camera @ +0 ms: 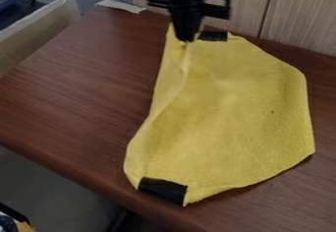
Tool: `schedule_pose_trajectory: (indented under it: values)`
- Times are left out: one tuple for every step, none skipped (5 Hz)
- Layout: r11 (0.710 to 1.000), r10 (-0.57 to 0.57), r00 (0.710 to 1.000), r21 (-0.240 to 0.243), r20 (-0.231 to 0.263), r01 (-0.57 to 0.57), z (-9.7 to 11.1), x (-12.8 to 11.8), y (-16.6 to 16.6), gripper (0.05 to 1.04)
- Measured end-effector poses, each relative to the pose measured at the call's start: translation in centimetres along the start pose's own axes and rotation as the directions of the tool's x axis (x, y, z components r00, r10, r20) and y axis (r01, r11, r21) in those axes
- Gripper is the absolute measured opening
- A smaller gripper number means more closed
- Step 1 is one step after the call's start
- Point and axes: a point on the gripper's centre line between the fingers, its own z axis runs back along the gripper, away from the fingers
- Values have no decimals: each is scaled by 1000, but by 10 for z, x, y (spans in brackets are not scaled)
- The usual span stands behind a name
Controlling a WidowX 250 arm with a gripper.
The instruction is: Fold the cloth from left to right
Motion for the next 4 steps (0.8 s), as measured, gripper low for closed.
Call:
schedule_pose_trajectory:
  values:
    - [995, -92, 996, -35, -14, 91, -13, -2, -36, 69]
    - [988, -152, 988, -35, -38, 151, -33, -6, -59, 69]
    - [981, -196, 977, -24, -83, 194, -64, -11, -67, 69]
    - [974, -228, 970, -22, -85, 227, -75, -11, -73, 94]
